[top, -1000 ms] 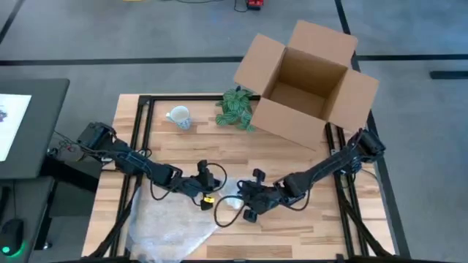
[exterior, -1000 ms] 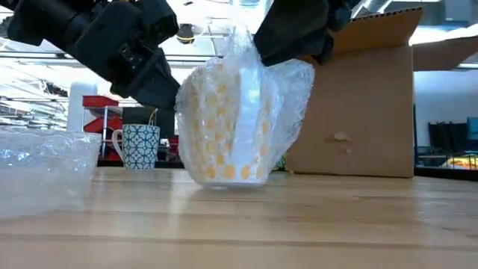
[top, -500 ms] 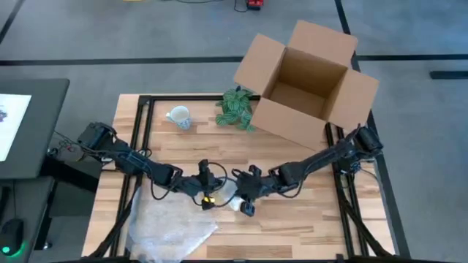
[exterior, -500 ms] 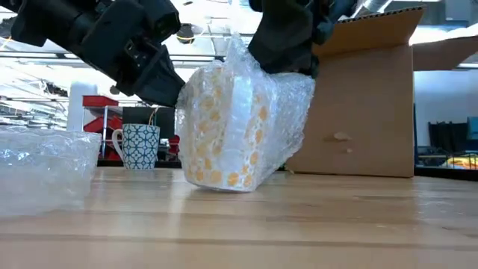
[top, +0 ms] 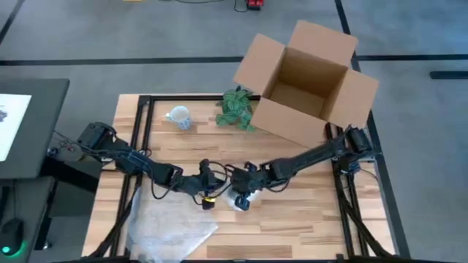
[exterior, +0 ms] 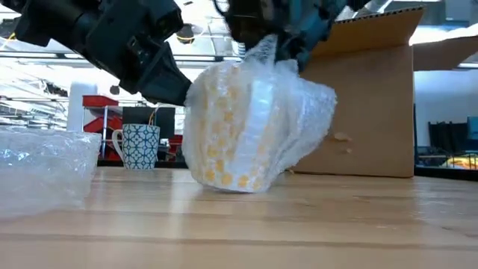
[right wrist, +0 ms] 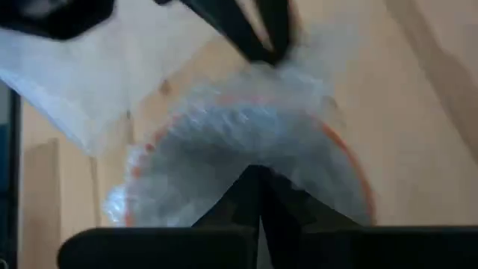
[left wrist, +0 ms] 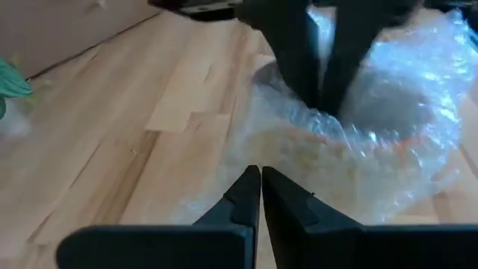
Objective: Wrap mug
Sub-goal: Wrap the yellow mug
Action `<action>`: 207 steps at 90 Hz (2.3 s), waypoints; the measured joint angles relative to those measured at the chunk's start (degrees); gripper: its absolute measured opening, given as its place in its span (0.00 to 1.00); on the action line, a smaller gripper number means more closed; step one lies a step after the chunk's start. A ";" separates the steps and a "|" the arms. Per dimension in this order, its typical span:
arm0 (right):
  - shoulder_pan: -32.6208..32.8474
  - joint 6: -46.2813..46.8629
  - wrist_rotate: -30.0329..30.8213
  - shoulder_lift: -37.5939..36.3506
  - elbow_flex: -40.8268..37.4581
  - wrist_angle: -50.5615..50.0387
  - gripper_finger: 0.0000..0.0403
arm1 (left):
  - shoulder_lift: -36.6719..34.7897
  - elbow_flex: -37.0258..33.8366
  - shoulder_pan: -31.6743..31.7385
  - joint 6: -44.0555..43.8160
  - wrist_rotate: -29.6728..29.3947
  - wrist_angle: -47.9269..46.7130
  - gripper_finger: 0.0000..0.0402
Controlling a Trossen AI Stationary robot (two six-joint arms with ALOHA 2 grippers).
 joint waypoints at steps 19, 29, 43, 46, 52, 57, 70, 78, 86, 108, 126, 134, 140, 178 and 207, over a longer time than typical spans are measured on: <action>1.15 -3.47 -0.67 2.70 10.16 -11.54 0.00 | 0.00 -0.02 0.00 -0.08 -0.04 -0.71 0.00; 1.90 -4.94 0.91 2.22 15.28 -18.05 0.00 | 0.00 -0.04 0.00 -0.90 -0.15 -2.42 0.00; 3.69 -5.97 3.79 1.43 22.45 -29.41 0.00 | 0.00 -0.04 -0.02 -2.28 -0.20 -4.11 0.00; 4.34 -5.97 3.96 1.10 23.43 -32.45 0.00 | 0.00 -0.05 -0.02 -2.46 -0.21 -4.56 0.00; 6.06 -5.93 3.96 0.46 24.95 -36.85 0.00 | 0.00 -0.07 -0.05 -2.71 -0.20 -4.98 0.00; 7.87 -5.09 3.94 -0.43 25.17 -40.56 0.00 | 0.00 -0.08 -0.13 -2.99 -0.22 -5.49 0.00; 12.98 3.10 3.91 -1.73 25.11 -54.13 0.02 | 0.04 -0.09 -0.13 -3.51 -0.24 -6.00 0.00; 16.04 9.43 5.15 -1.74 24.88 -61.89 0.08 | 0.04 -0.11 -0.13 -3.58 -0.24 -6.02 0.00; 17.72 12.96 6.64 -1.96 21.36 -63.61 0.17 | 0.04 -0.11 -0.13 -3.55 -0.24 -6.03 0.00; 15.25 5.25 11.70 -1.71 5.72 -42.39 0.49 | 0.04 -0.11 -0.13 -3.41 -0.26 -5.96 0.00; 12.25 -1.96 14.04 -1.74 3.19 -28.45 0.59 | 0.04 -0.11 -0.13 -3.87 -0.28 -5.86 0.00; 11.96 -3.78 17.31 -1.72 4.25 -27.04 0.55 | 0.04 -0.11 -0.13 -4.09 -0.27 -5.88 0.00; 12.08 -5.70 17.96 -1.76 5.09 -25.30 0.50 | 0.04 -0.11 -0.13 -4.77 -0.28 -5.86 0.00; 13.30 -8.55 20.07 -1.74 7.27 -17.09 0.05 | 0.07 -0.11 -0.13 -4.59 -0.26 -2.32 0.00; 11.12 -10.47 19.24 -1.48 7.27 -9.67 0.01 | 0.11 -0.22 -0.13 -4.42 -0.51 -0.45 0.00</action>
